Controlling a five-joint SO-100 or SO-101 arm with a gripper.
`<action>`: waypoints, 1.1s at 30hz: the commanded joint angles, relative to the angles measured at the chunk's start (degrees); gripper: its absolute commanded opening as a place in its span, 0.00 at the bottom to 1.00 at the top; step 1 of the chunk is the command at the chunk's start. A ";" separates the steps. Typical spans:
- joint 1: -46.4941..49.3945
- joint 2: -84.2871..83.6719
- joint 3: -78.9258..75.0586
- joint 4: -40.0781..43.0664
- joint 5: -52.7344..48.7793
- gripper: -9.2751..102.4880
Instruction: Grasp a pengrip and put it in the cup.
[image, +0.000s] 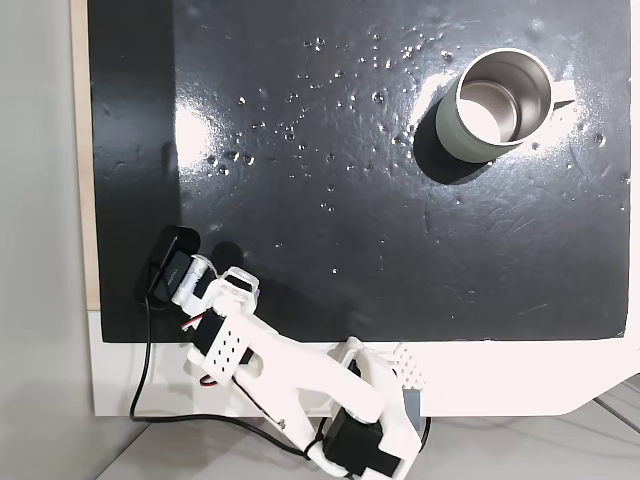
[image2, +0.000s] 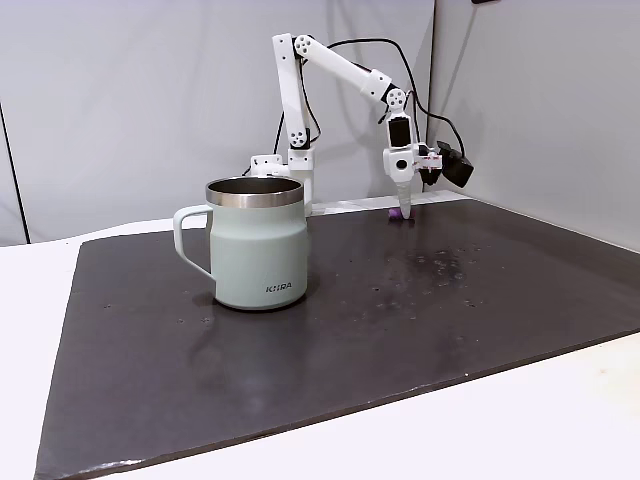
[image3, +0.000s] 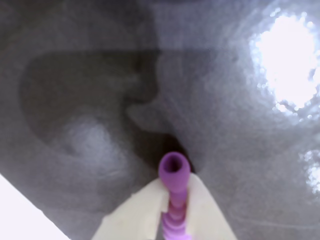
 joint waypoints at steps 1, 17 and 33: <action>0.44 0.62 1.14 -1.32 1.05 0.08; 11.34 19.42 -12.57 23.12 5.54 0.08; 45.09 35.07 -13.10 21.01 0.09 0.08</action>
